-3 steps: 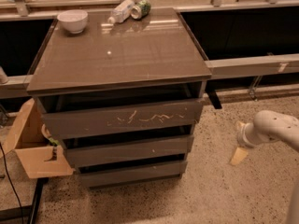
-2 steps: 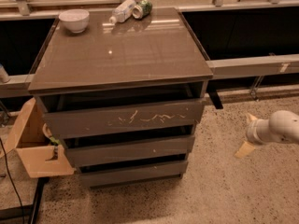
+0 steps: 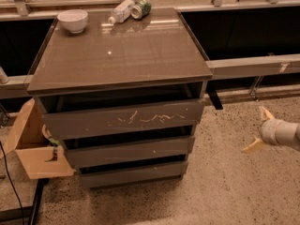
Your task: Close bottom drawer
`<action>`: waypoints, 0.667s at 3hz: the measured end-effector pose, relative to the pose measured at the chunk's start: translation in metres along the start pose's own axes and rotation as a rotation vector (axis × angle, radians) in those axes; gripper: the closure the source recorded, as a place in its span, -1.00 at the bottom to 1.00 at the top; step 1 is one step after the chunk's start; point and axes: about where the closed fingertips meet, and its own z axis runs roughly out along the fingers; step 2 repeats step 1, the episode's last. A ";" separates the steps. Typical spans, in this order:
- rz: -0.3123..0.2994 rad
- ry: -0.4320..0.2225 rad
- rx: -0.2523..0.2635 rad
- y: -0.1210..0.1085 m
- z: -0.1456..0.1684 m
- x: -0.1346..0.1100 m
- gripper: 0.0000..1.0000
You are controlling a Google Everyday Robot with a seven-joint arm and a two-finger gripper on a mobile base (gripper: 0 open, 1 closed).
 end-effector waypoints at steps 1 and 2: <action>0.000 0.000 0.000 0.000 0.000 0.000 -1.00; 0.000 0.000 0.000 0.000 0.000 0.000 -1.00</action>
Offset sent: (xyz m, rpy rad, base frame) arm 0.0000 0.0000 0.0000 0.0000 0.0000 0.0000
